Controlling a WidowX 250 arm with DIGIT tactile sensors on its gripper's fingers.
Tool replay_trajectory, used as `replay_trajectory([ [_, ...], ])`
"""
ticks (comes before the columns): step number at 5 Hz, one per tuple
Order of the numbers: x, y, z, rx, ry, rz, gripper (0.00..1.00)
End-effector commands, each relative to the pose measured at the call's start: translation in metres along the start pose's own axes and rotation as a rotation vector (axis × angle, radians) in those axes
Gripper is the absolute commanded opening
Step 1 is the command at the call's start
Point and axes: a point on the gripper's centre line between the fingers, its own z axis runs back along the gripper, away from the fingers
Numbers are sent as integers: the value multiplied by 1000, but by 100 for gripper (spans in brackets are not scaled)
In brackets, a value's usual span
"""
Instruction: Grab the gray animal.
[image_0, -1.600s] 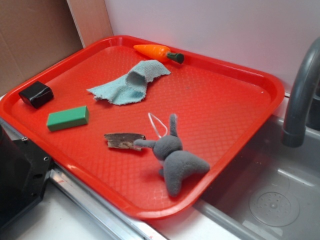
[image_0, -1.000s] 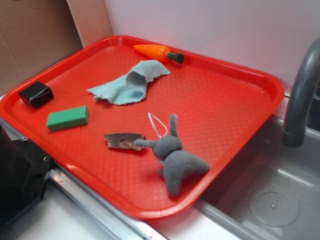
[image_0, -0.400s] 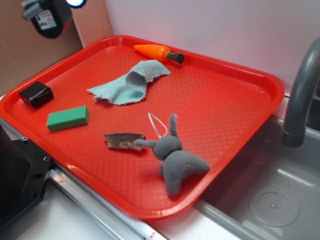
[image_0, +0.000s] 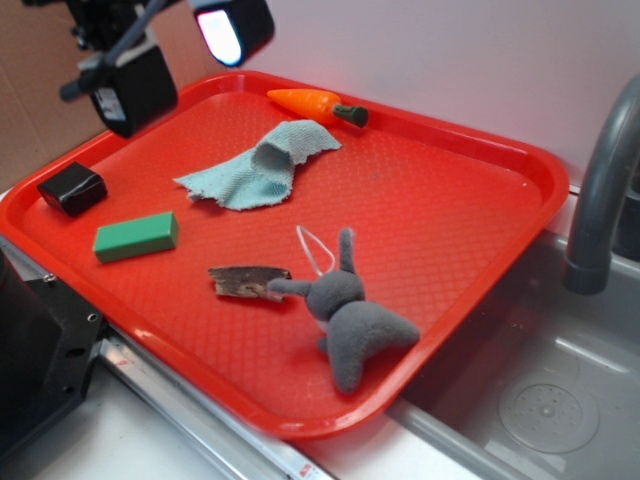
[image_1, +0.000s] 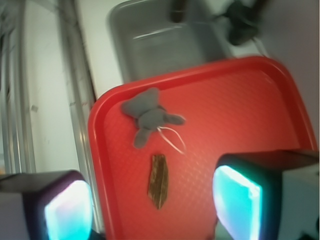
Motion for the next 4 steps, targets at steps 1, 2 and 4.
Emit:
replay_trajectory([
  [1, 14, -1, -43, 66, 82, -151, 100],
  [2, 18, 1, -68, 52, 79, -176, 100],
  [4, 21, 0, -123, -30, 122, -252, 100],
])
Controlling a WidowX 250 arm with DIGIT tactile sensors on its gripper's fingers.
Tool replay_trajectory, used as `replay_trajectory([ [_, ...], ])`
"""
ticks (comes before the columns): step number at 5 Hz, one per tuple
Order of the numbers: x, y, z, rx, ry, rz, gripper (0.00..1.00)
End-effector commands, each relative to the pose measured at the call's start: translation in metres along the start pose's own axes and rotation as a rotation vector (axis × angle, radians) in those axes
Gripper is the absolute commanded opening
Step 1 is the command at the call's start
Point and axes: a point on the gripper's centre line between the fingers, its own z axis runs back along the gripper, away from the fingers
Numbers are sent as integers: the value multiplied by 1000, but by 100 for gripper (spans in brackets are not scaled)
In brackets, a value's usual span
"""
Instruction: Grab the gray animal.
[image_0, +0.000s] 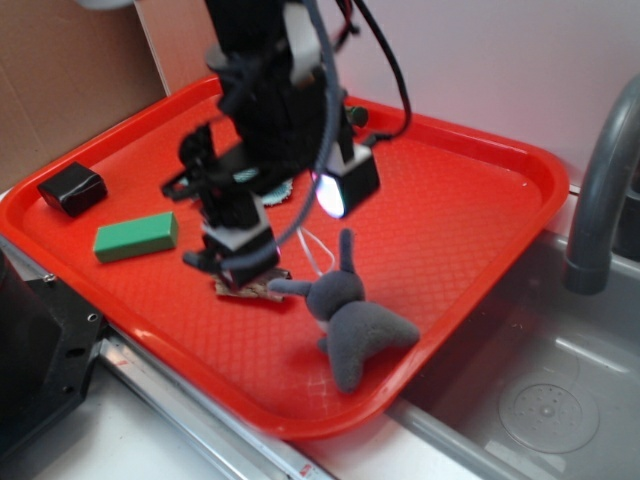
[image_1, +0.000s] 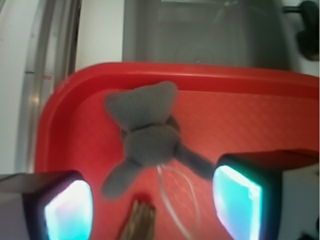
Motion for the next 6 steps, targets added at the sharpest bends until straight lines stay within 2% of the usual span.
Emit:
replay_trajectory([
  [1, 10, -11, -34, -40, 30, -108, 100],
  [3, 19, -18, -56, -43, 50, -118, 100],
  [4, 23, -19, -65, -54, 53, -113, 0],
  [5, 23, -18, -67, -62, 29, -69, 0],
  [6, 12, -11, -55, -43, 11, 67, 0],
])
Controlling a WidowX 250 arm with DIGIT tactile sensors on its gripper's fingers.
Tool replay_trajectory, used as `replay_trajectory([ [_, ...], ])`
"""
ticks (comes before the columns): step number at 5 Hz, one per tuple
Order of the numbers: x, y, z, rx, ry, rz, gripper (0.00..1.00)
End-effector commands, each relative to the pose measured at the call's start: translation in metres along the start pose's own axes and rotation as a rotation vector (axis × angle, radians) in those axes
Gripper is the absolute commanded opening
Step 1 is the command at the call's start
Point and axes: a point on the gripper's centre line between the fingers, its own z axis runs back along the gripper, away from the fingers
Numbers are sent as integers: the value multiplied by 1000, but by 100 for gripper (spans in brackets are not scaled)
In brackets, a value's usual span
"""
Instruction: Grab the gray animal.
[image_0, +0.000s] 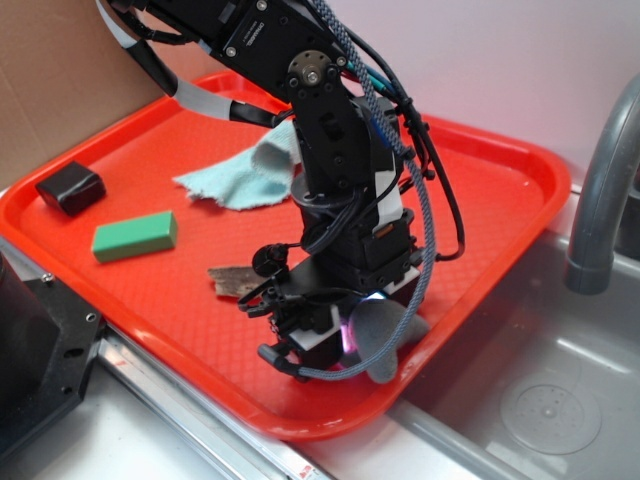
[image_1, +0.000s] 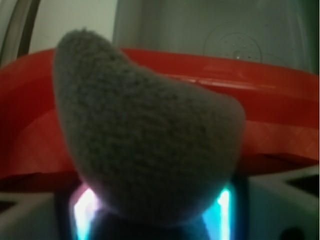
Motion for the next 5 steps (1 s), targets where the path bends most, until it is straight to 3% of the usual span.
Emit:
replay_trajectory([
  [1, -48, 6, 45, 61, -53, 369, 0],
  [2, -67, 14, 88, 158, -2, 611, 0],
  [4, -122, 5, 186, 201, -42, 1110, 0],
  [5, -142, -11, 215, 209, -65, 1361, 0],
])
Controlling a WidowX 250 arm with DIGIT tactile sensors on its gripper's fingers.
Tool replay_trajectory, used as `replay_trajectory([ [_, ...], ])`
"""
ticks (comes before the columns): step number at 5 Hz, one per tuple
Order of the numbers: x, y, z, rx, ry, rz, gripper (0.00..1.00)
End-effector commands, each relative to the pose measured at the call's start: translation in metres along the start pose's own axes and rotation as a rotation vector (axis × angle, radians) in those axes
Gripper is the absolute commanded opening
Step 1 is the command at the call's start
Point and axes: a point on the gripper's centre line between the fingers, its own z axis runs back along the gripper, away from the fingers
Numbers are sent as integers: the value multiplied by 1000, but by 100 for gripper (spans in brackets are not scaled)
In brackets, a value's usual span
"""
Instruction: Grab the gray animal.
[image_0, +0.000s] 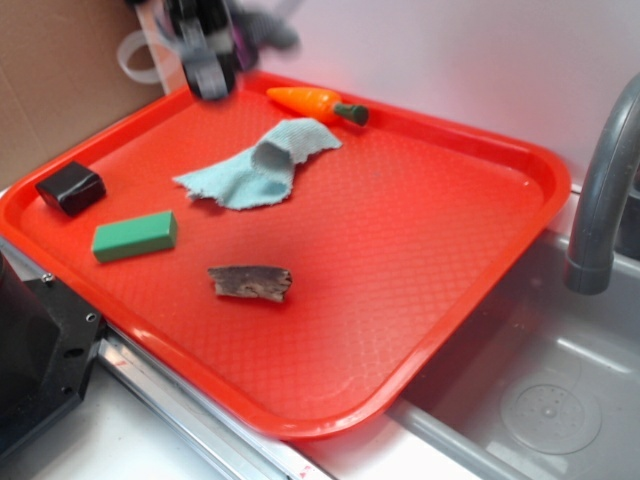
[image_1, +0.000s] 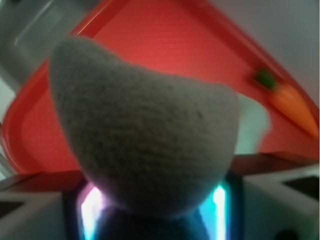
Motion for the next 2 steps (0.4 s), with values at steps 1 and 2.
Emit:
replay_trajectory([
  [1, -42, -4, 58, 92, -44, 497, 0],
  [2, -37, -10, 60, 122, -19, 745, 0],
])
